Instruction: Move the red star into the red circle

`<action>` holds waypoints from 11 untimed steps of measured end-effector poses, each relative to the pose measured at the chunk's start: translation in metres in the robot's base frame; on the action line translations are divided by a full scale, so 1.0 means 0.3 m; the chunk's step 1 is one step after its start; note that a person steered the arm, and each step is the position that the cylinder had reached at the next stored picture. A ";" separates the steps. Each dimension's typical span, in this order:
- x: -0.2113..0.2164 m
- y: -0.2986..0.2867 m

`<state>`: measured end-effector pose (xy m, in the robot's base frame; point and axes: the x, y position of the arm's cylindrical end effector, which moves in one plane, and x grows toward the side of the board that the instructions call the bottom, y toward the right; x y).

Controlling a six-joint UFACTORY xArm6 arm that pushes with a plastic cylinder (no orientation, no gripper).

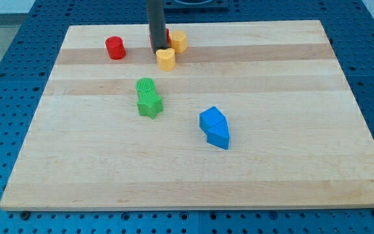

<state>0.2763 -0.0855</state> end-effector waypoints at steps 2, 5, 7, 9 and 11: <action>-0.111 0.025; -0.276 0.257; -0.208 -0.060; -0.149 -0.212; -0.109 -0.029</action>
